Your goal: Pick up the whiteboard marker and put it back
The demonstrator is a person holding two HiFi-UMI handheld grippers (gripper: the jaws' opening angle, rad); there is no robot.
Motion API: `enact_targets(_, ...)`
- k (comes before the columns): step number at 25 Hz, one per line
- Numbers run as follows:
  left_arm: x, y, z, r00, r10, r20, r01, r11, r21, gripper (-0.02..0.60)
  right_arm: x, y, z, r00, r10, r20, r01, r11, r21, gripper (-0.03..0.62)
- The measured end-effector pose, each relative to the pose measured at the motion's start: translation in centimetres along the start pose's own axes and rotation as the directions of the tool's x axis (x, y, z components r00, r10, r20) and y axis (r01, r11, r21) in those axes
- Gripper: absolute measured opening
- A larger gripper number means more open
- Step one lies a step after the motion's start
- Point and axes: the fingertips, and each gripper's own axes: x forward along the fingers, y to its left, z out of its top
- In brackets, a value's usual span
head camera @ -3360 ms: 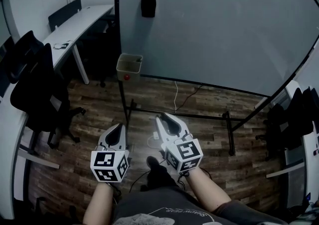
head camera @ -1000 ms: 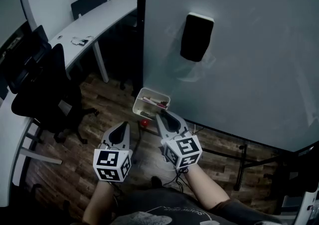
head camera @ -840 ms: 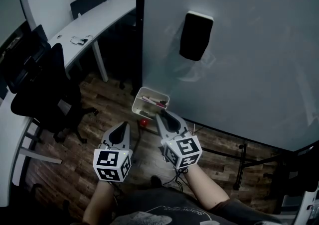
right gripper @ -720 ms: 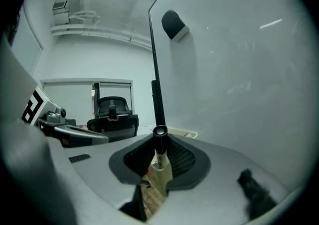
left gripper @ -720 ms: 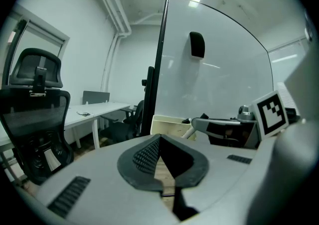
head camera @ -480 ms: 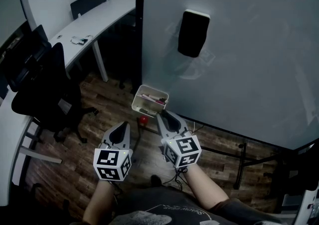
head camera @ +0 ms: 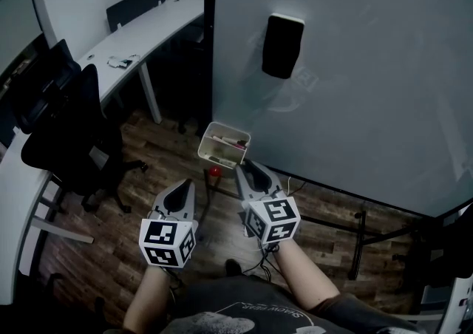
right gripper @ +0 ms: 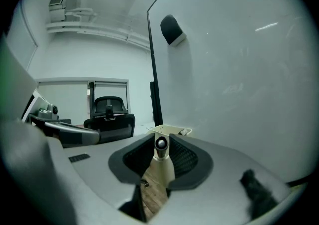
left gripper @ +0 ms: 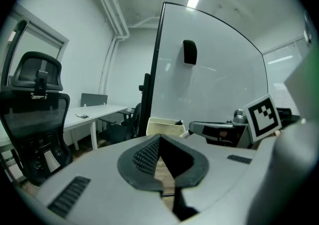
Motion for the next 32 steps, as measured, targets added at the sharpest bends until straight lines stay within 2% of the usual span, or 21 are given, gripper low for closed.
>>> enact_targets(11,-4.1,-0.8,0.3,0.999,-0.014,0.038,0.013,1.0,0.008,0.014,-3.8,1.5,1.5,0.997,-0.056,0.049,0.057,0.998,-0.021,0.095)
enact_targets(19,-10.1,-2.4,-0.6,0.997,-0.048,0.06,0.048,0.999,0.014,0.014,-8.9,5.4,0.9,0.993,-0.093,0.068,0.095,0.995,-0.028,0.095)
enact_targets(32,-20.7,-6.1,-4.8,0.986,-0.161,0.044,0.16,0.987,0.027,0.014,-19.2,13.5,-2.4,0.988,-0.145,0.052,0.146,0.989,-0.011,0.081)
